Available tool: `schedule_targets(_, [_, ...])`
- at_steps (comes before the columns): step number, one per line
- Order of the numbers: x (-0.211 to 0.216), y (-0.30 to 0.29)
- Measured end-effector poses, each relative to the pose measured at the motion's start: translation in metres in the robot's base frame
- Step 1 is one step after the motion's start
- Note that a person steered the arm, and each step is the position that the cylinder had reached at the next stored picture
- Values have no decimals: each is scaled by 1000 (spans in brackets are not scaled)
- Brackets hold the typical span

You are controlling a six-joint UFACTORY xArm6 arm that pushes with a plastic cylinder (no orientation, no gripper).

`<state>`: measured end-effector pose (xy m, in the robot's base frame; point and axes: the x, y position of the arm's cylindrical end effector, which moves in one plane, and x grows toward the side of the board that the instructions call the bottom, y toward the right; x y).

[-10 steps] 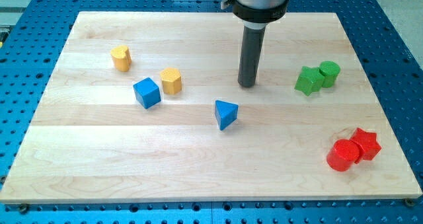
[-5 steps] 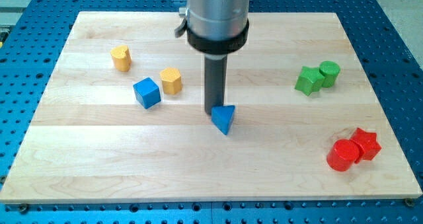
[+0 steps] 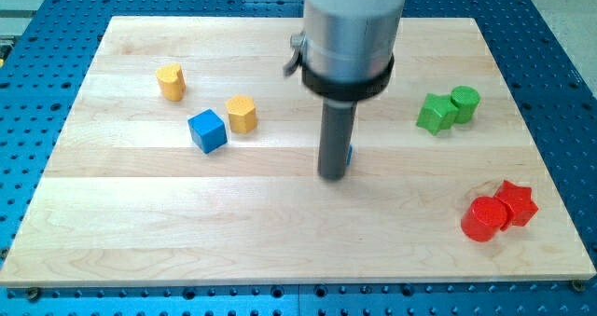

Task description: Keep triangle above green circle

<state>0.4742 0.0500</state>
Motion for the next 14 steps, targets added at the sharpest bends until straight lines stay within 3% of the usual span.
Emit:
schedule_targets(1, [-73, 10])
schedule_targets(3, [-151, 73])
schedule_targets(4, [-185, 70])
schedule_targets(5, [-154, 51])
schedule_targets(6, [-199, 30])
schedule_targets(7, [-226, -29])
schedule_targets(8, [-233, -86])
schedule_targets(9, [-233, -6])
schedule_targets(11, [-267, 3])
schedule_targets(13, [-250, 109])
schedule_targets(14, [-210, 79])
